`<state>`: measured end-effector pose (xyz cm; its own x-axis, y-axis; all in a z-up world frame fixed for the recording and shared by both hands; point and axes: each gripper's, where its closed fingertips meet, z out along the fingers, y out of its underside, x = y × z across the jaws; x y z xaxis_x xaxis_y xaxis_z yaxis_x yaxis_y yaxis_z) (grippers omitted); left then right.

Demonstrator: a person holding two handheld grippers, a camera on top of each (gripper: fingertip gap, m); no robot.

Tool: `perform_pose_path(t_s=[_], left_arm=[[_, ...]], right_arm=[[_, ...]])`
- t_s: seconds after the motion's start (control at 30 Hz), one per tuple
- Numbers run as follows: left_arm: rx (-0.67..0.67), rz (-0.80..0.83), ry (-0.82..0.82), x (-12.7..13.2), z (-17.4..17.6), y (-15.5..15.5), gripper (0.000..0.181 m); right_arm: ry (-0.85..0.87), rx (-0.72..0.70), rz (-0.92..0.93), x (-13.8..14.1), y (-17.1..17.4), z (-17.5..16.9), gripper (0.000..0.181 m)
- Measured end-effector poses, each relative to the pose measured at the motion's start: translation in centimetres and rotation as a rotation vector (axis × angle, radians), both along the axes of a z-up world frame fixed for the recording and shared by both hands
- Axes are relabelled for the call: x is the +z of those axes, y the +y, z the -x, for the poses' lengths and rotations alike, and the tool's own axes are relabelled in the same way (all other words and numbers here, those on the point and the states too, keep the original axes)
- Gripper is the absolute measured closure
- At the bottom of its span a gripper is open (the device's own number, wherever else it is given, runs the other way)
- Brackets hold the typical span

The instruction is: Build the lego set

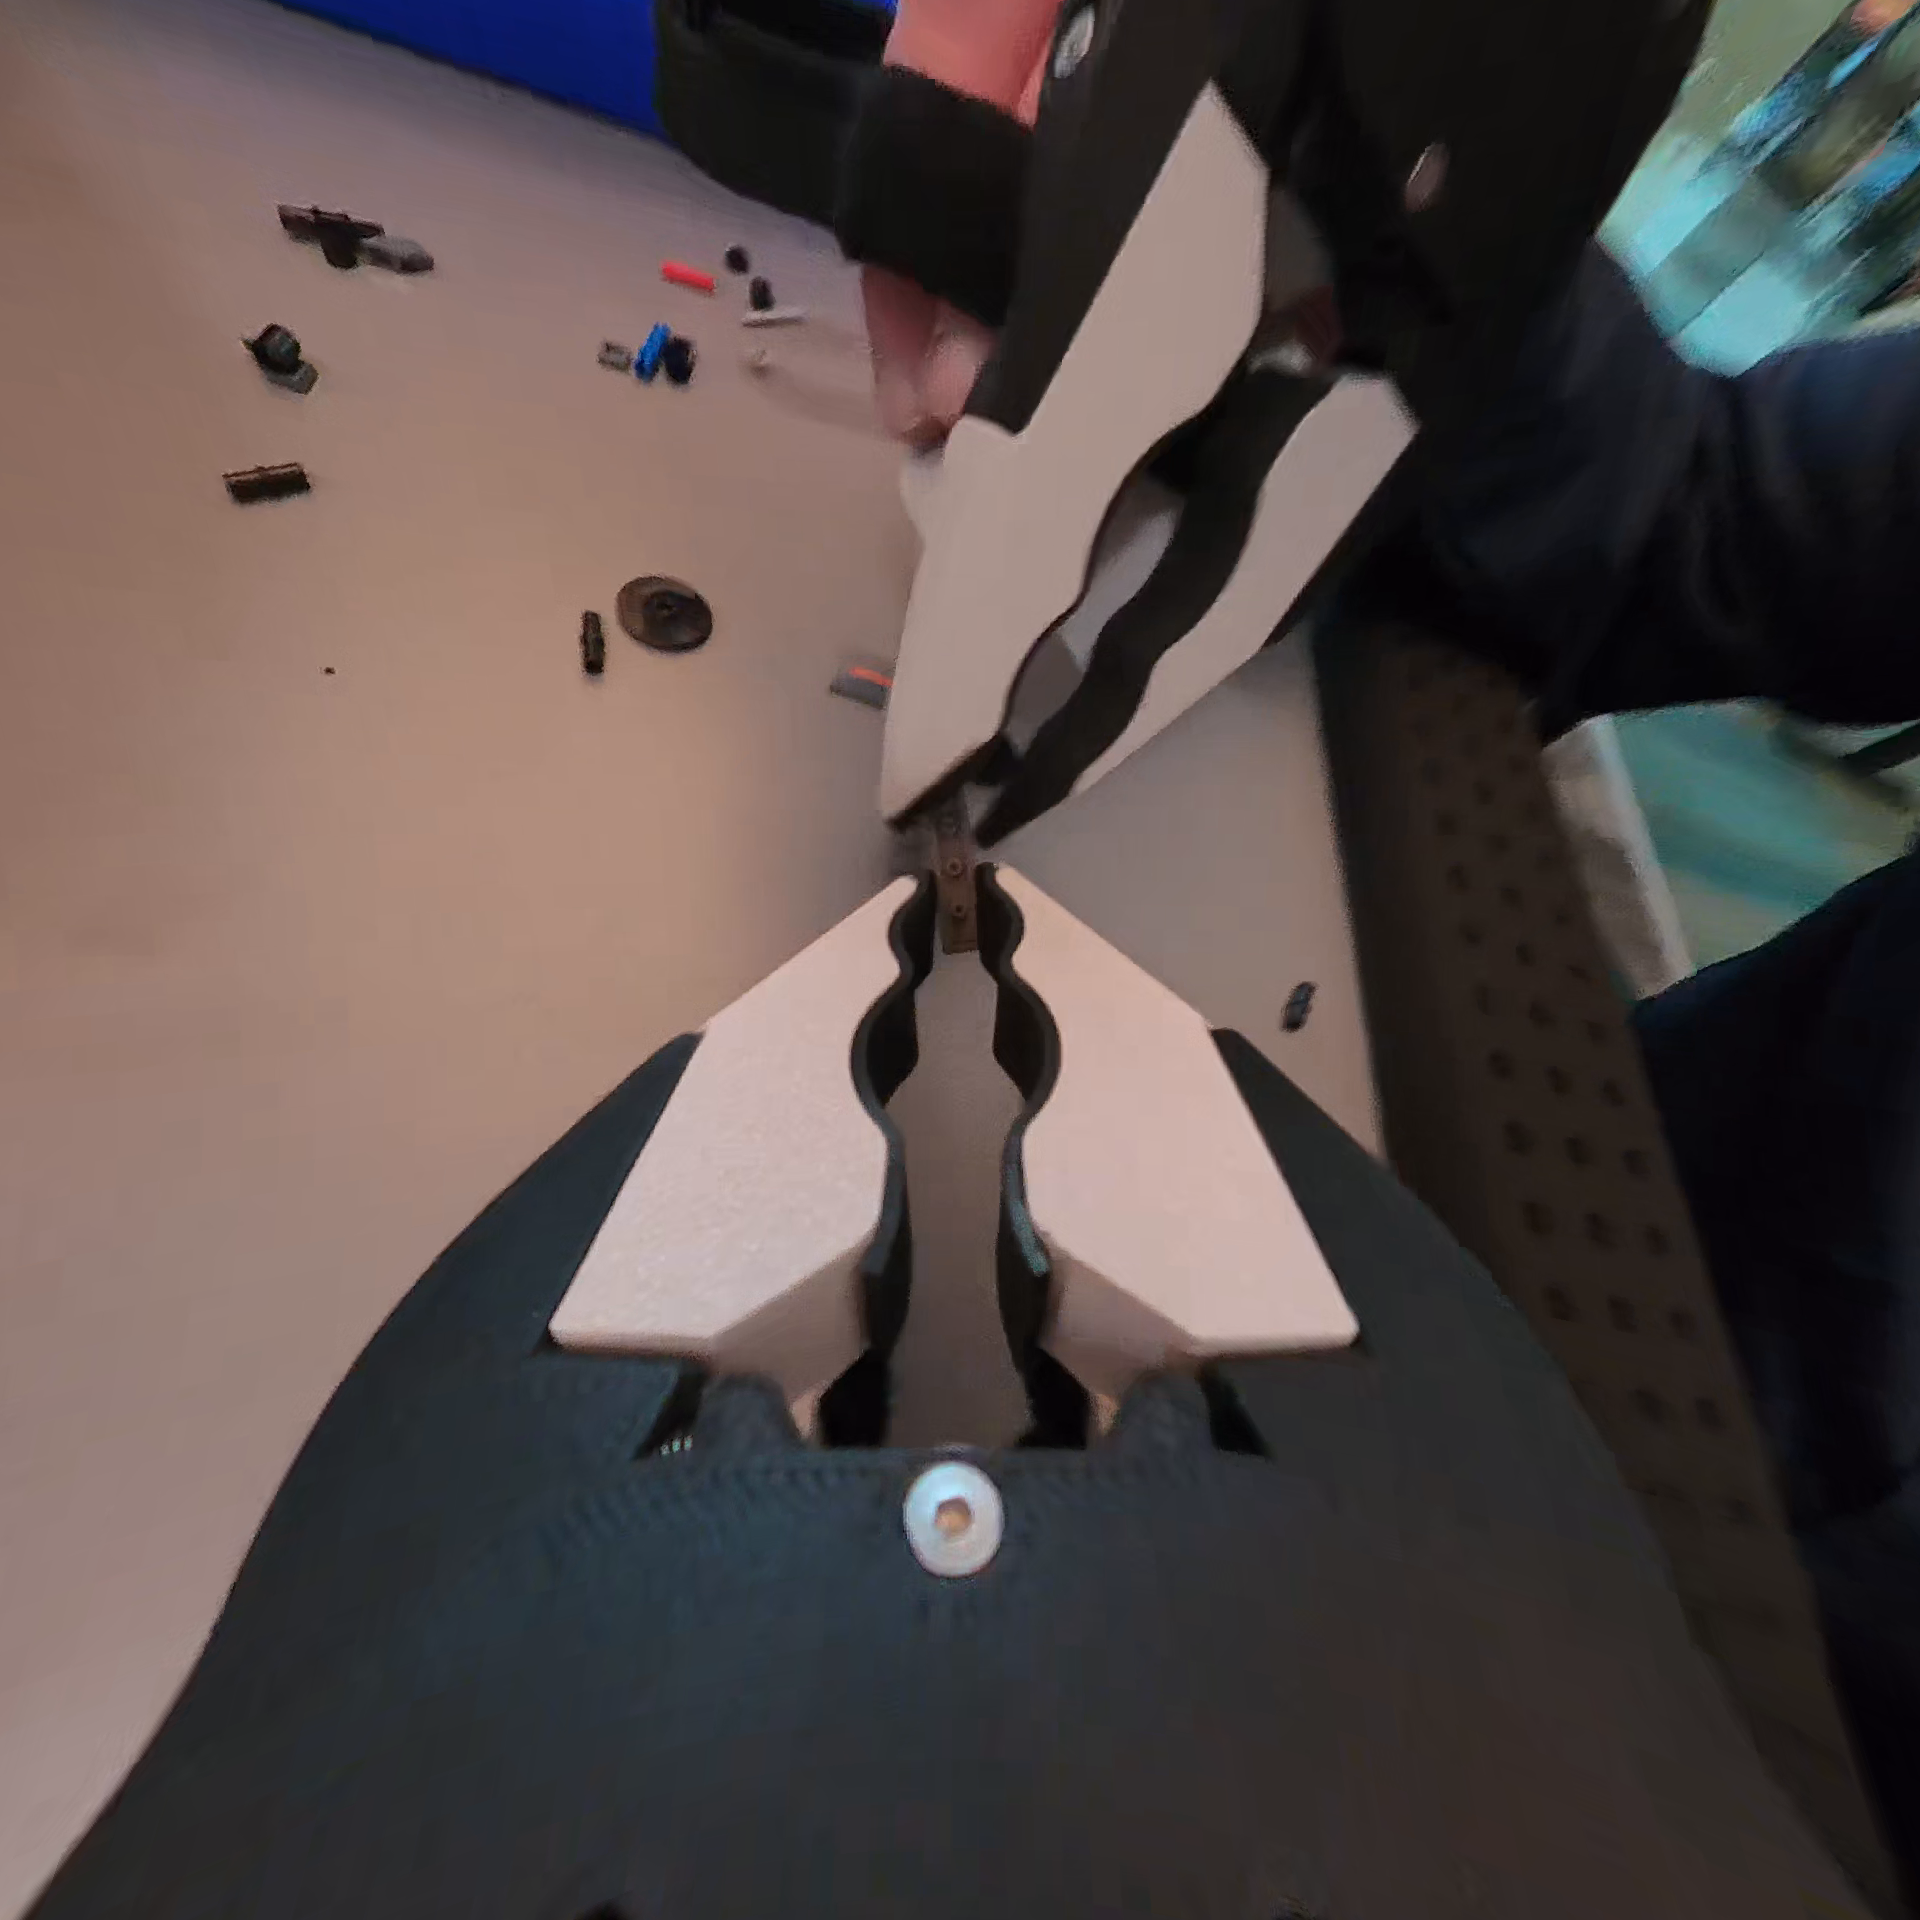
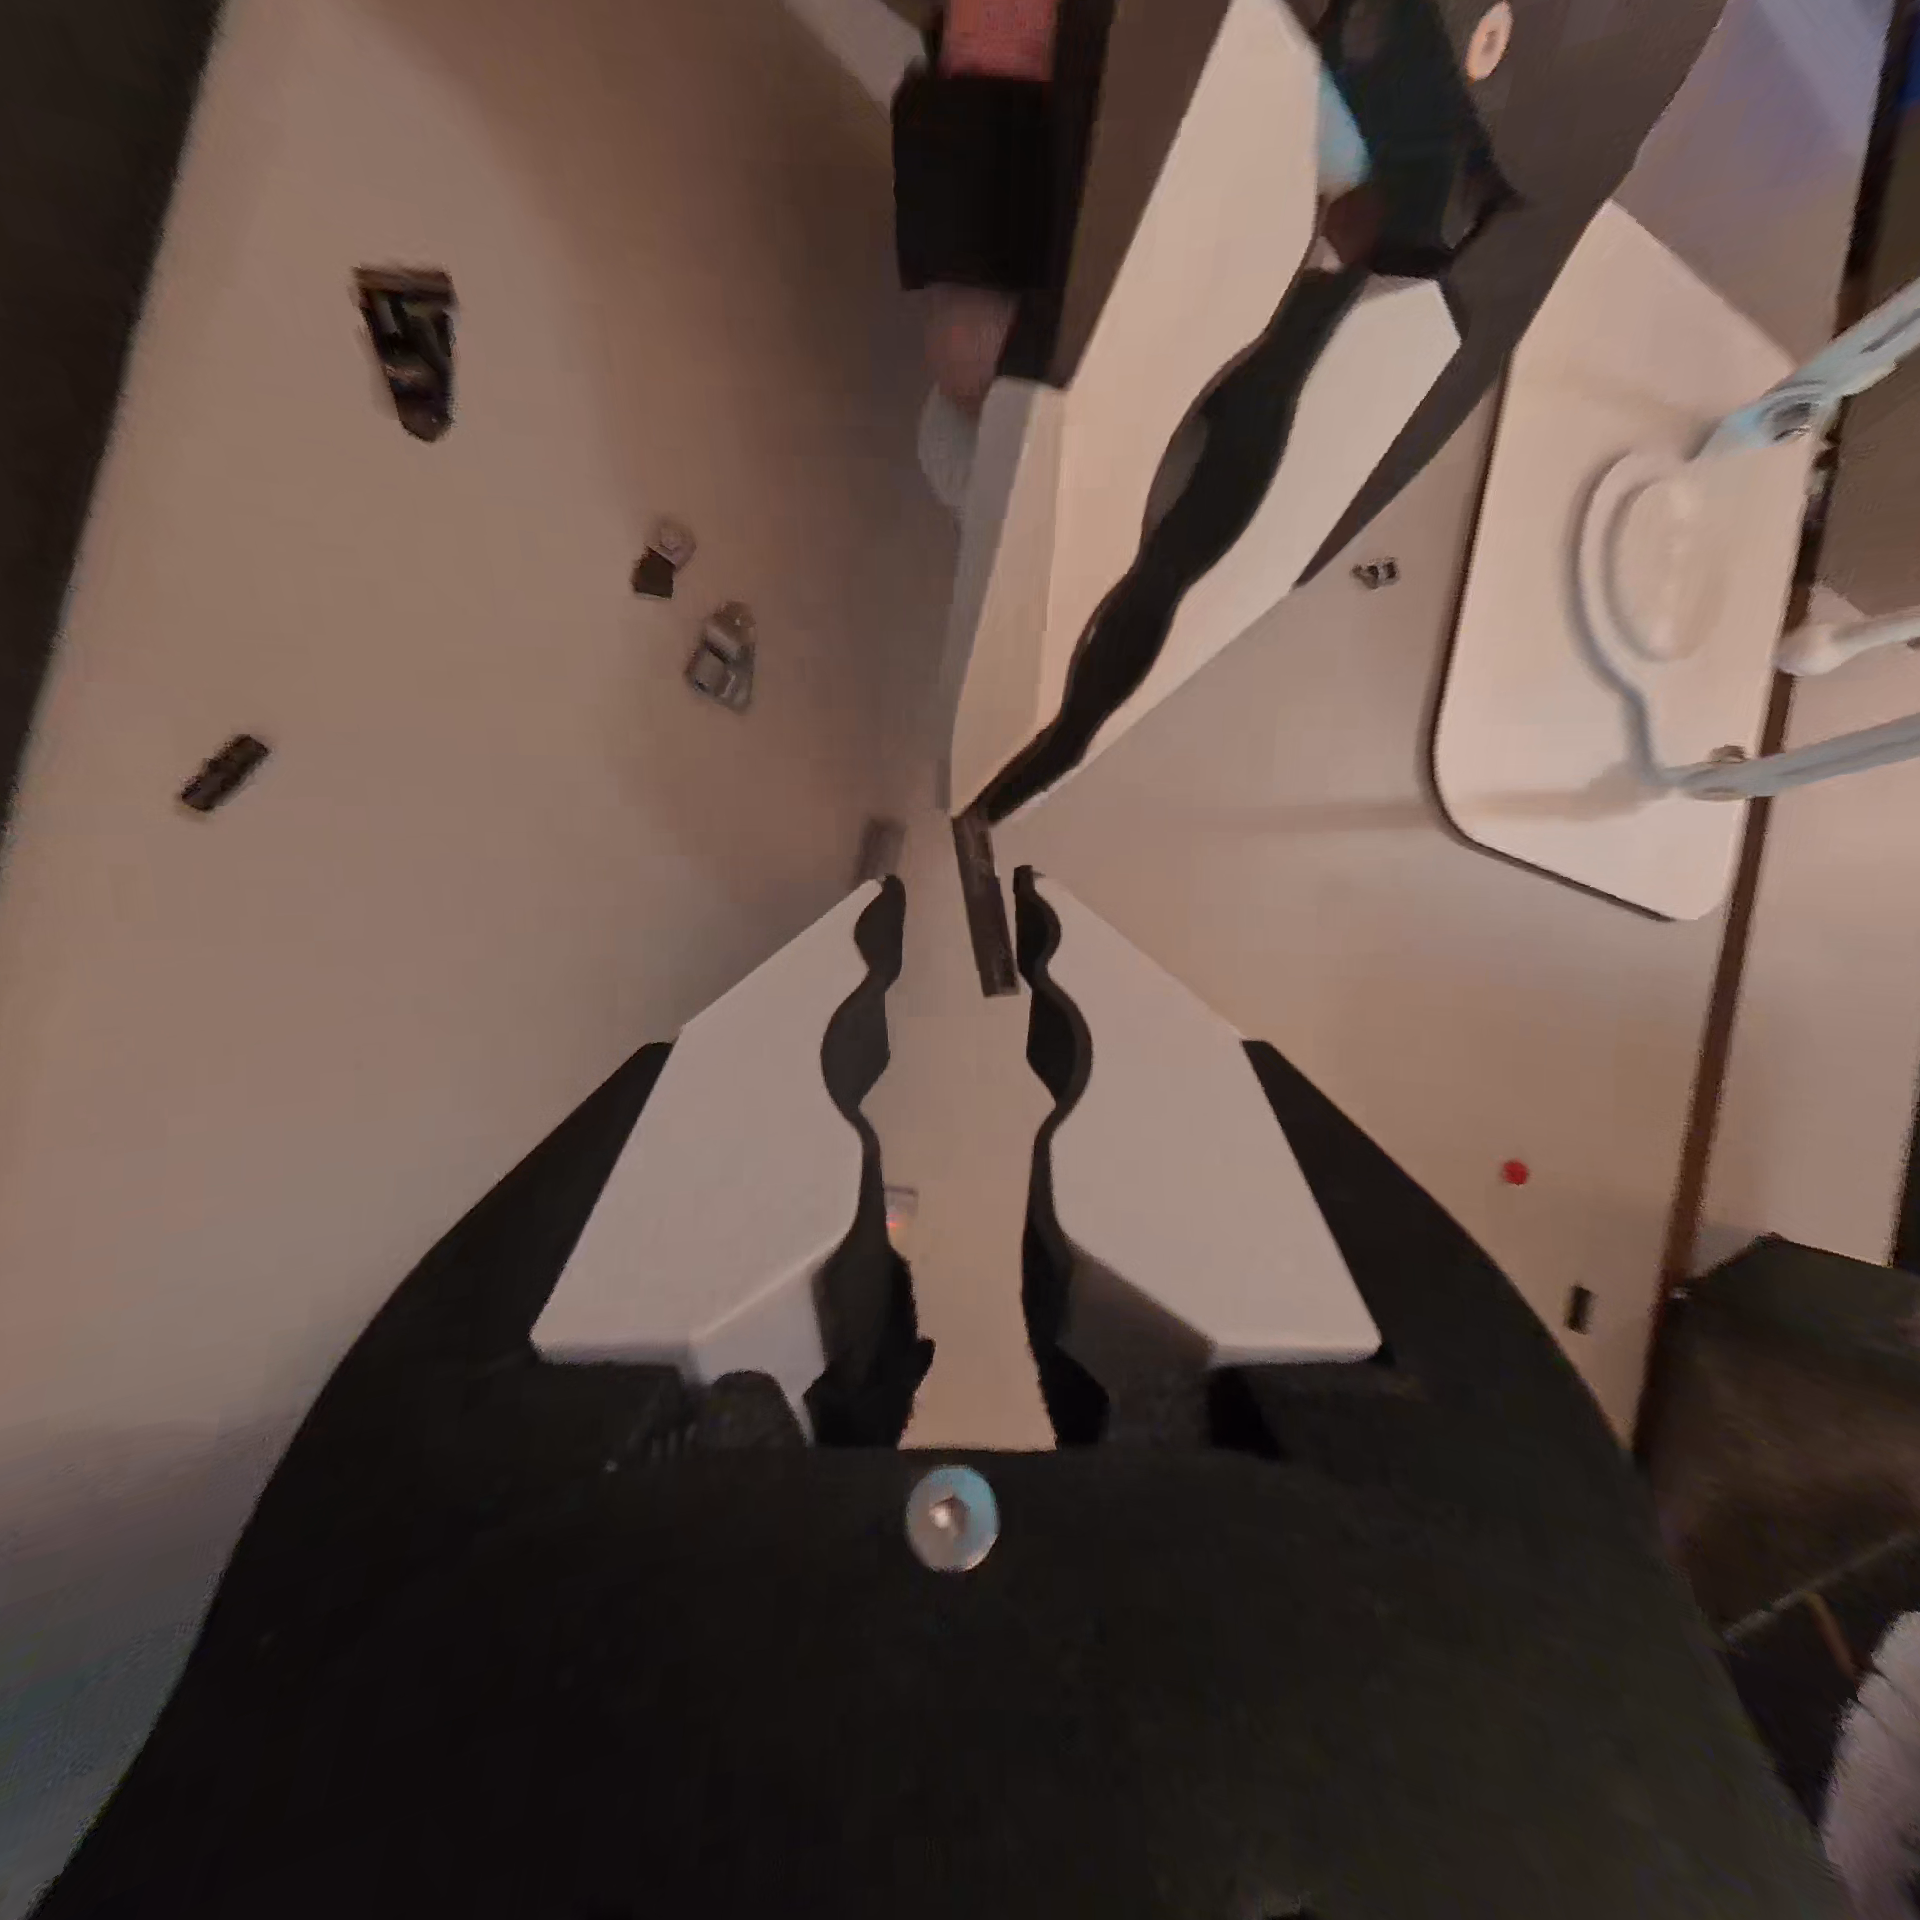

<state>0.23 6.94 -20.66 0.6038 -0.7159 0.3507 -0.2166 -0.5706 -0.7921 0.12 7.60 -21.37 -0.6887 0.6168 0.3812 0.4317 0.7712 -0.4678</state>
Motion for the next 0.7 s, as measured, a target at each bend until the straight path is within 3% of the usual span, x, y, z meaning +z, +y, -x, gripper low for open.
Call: perform_pose_path(t_s=[0.1, 0.23, 0.37, 0.7], left_arm=[[-0.008, 0.025, -0.096, 0.8, -0.1, -0.2, 0.175], [-0.015, 0.041, -0.163, 1.5, -0.3, -0.3, 0.175], [-0.016, 0.042, -0.189, 1.8, -0.3, -0.4, 0.175], [-0.003, -0.184, 0.091, 1.4, 0.0, 0.4, 0.166]], right_arm=[[0.014, 0.008, -0.03, -0.2, -0.1, 0.3, 0.163], [0.035, 0.008, -0.05, 0.0, 0.1, 0.4, 0.179], [0.025, -0.002, -0.001, 0.2, -0.1, 0.4, 0.179], [-0.064, -0.107, 0.248, -0.1, 1.0, 0.0, 0.181]])
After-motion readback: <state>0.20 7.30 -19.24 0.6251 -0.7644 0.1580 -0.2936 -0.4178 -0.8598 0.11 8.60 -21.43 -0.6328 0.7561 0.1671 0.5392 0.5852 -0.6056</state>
